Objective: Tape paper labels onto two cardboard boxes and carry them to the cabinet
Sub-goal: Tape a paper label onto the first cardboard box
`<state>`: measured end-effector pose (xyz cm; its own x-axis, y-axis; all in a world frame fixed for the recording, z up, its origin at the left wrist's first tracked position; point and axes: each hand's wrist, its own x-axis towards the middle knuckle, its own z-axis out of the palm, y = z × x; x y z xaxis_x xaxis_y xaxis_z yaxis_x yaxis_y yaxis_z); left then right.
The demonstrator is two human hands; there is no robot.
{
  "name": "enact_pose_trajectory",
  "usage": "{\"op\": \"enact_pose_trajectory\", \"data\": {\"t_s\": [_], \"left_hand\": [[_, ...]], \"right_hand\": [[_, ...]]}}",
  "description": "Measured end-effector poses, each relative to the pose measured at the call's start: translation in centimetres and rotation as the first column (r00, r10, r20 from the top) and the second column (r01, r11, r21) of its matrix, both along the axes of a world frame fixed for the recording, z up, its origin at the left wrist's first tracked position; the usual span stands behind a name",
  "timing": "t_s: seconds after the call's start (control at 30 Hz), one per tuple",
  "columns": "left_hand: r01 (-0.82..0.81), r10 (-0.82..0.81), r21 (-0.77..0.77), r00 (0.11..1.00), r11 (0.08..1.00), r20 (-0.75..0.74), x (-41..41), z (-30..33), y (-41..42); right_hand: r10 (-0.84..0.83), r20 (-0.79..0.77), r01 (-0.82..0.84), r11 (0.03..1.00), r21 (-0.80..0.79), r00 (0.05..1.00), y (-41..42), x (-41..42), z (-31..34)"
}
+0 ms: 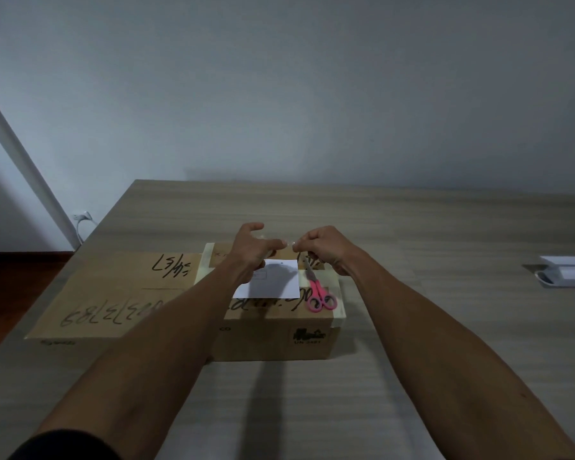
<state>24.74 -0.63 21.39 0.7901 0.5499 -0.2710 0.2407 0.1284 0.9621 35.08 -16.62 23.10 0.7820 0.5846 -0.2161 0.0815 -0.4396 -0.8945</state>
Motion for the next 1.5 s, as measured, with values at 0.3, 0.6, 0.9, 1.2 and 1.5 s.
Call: {"op": "enact_pose_trajectory", "data": {"t_s": [0.3, 0.6, 0.9, 1.2, 1.5], "left_hand": [[-0.08, 0.077, 0.114, 0.997, 0.99, 0.029, 1.7, -2.7, -0.5], [-0.123, 0.161, 0.291, 0.981, 0.949, -0.112, 4.2, -4.5, -1.1], [-0.096, 0.165, 0.323, 0.967, 0.942, -0.193, 5.5, -5.5, -1.4], [-0.061, 0.177, 0.393, 0.947, 0.918, -0.268, 5.7, -6.1, -2.1], [-0.054, 0.226, 0.478, 0.923, 0.876, -0.31, 6.0, -6.1, -2.6]], "right_hand": [[-0.013, 0.008, 0.014, 0.989, -0.144, 1.0, 1.4, 1.7, -1.1], [0.023, 0.089, 0.009, 0.939, -0.344, 0.996, 3.3, 3.1, -2.7], [-0.028, 0.17, 0.1, 0.896, -0.433, 0.985, 4.4, 4.3, -4.2], [-0.067, 0.204, 0.156, 0.876, -0.457, 0.977, 4.2, 3.8, -4.6], [-0.084, 0.209, 0.173, 0.873, -0.456, 0.974, 4.5, 3.5, -4.7]]}}
